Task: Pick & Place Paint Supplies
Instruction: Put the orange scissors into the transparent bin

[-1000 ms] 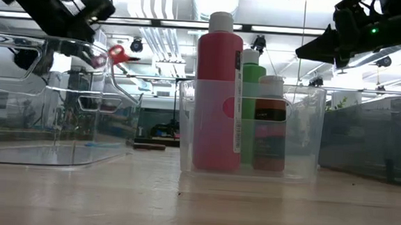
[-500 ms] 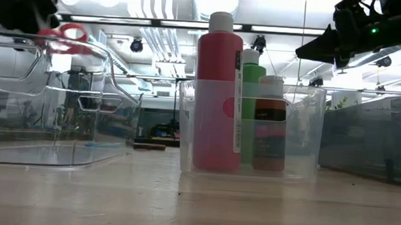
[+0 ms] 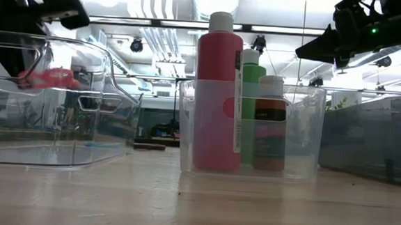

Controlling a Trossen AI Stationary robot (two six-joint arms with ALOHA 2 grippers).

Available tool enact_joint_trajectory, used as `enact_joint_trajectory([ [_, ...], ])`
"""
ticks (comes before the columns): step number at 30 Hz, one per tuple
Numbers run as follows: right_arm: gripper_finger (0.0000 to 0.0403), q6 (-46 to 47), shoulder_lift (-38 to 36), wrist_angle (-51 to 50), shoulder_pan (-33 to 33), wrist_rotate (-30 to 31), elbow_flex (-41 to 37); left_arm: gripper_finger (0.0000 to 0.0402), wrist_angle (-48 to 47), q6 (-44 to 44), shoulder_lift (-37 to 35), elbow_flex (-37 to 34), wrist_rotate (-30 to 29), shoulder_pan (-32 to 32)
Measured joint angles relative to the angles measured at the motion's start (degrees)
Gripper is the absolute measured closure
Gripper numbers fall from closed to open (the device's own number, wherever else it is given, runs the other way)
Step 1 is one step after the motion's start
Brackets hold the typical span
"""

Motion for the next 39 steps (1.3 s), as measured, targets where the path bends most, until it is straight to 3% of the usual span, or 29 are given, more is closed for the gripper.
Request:
enact_joint_trajectory([
  [23, 0.0272, -0.01, 0.07, -0.01, 0.00, 0.00, 0.00, 0.0394, 2.18, 7.81, 9.05, -0.15, 3.89, 8.77],
  [33, 0.0272, 0.00, 0.05, 0.00, 0.00, 0.00, 0.00, 0.0394, 5.65, 12.04, 13.37, -0.15, 11.60, 11.91],
  [39, 0.0272, 0.00, 0.04, -0.02, 0.00, 0.00, 0.00, 0.0392, 5.62, 11.67, 13.26, -0.19, 12.10, 11.94],
])
